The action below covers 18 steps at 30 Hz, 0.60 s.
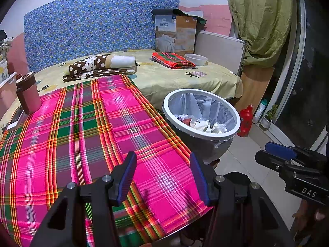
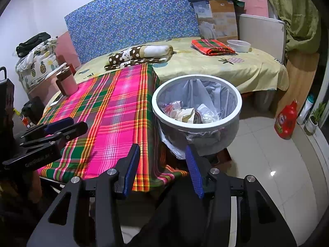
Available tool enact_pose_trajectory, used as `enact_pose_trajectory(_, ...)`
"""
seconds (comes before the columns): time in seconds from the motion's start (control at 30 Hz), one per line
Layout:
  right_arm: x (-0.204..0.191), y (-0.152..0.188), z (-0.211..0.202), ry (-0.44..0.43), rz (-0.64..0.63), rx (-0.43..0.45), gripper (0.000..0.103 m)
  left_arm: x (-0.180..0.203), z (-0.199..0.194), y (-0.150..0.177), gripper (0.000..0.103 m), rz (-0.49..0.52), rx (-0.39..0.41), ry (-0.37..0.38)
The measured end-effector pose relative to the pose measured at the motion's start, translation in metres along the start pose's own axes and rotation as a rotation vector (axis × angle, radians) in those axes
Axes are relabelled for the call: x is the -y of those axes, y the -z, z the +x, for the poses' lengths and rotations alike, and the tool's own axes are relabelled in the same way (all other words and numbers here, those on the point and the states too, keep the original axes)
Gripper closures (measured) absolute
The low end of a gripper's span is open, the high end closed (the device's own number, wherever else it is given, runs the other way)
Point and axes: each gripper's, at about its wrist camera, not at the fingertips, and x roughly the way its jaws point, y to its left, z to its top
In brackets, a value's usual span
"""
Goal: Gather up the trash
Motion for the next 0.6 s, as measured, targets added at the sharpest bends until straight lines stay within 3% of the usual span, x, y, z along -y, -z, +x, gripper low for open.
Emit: enact_pose_trajectory(0.6, 0.0001, -0.0003, 0.0022, 0.006, -0.004, -0.007, 0.055, 0.0019, -0.0023, 0.0005, 0.047, 0.001, 0.000, -0.001)
